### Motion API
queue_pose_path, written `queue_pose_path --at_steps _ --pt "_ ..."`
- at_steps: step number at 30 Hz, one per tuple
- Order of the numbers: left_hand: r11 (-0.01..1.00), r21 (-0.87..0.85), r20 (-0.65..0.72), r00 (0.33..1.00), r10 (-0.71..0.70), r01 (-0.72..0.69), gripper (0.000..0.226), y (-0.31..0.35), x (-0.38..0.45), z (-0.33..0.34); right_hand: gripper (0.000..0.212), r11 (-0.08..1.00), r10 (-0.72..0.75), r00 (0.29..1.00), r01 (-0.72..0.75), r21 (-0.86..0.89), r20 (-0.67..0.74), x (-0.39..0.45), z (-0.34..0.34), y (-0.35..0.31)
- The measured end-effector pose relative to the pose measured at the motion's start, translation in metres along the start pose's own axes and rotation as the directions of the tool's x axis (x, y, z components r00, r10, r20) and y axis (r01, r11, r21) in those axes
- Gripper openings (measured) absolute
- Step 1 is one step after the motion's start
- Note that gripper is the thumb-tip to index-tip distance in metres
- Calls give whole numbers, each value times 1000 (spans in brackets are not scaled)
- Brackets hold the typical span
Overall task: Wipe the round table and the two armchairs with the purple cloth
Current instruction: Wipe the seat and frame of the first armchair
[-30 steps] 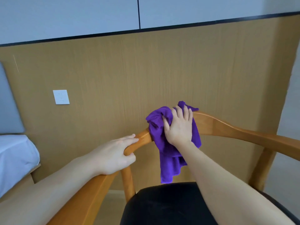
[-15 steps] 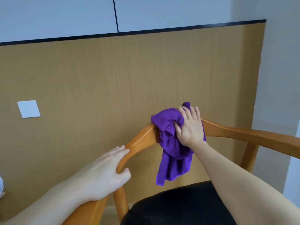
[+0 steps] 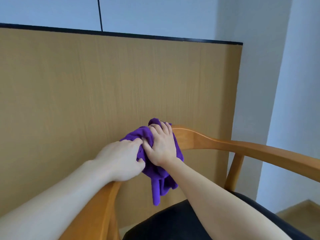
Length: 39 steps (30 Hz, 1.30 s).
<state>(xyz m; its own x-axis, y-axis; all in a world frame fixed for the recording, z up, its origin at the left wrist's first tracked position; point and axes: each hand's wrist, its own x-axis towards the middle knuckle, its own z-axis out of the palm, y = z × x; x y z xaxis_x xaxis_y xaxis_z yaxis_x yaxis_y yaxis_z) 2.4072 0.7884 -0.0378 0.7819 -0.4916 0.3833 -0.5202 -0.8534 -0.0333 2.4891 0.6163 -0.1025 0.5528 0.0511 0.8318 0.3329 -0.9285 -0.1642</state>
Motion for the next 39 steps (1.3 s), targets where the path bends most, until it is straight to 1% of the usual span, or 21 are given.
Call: queue_pose_path --at_steps 2,3,4,6,8,9,11,13,14,16,19,23,26,27,29,32,36,39 --pt "999 -44 -86 996 24 -28 44 -2 -3 10 52 994 -100 990 104 -40 98 2 -13 21" --pt "997 -63 -127 991 42 -50 51 -1 -7 17 58 990 -114 982 126 -70 153 6 -20 34" --pt "993 -99 -150 988 47 -62 59 -3 -9 23 63 989 -90 978 110 -99 188 9 -27 46" --pt "983 -151 -182 980 75 -104 68 -6 -11 31 66 991 48 980 -22 -131 193 10 -39 70" --pt "974 -164 -189 974 123 -155 69 -9 -8 36 62 971 214 959 -189 -147 184 3 -51 93" --pt "971 -131 -163 970 180 -202 70 -8 -6 38 60 952 287 939 -258 -166 190 -3 -58 104" --pt "945 -69 -60 947 315 -318 75 0 -1 42 59 898 427 873 -376 -230 238 -16 -74 126" --pt "919 -7 26 918 395 -395 80 10 12 46 62 834 533 790 -430 -344 302 -29 -95 144" --pt "910 16 37 910 413 -414 81 16 23 46 64 810 560 762 -421 -408 325 -35 -107 151" --pt "917 3 38 917 398 -398 81 26 48 44 64 772 587 731 -377 -512 347 -41 -125 161" --pt "923 19 72 921 383 -385 84 43 88 40 61 743 617 706 -378 -552 348 -46 -136 172" --pt "920 19 107 915 388 -393 88 81 124 52 56 741 627 694 -390 -546 355 -41 -135 178" --pt "922 24 66 921 384 -386 87 96 144 68 56 740 623 700 -384 -552 348 -41 -134 180" --pt "922 59 40 924 381 -383 88 95 147 73 56 738 621 705 -378 -559 343 -41 -136 180" --pt "913 129 11 921 390 -388 90 90 145 81 57 718 640 694 -387 -579 331 -43 -145 177" --pt "902 200 -13 920 392 -382 92 93 136 86 59 655 682 677 -396 -644 276 -55 -161 170" --pt "925 160 25 938 346 -345 88 108 127 79 59 593 723 656 -426 -683 218 -76 -194 171" --pt "914 101 15 919 394 -393 89 111 120 76 59 548 754 637 -478 -687 158 -89 -220 171"
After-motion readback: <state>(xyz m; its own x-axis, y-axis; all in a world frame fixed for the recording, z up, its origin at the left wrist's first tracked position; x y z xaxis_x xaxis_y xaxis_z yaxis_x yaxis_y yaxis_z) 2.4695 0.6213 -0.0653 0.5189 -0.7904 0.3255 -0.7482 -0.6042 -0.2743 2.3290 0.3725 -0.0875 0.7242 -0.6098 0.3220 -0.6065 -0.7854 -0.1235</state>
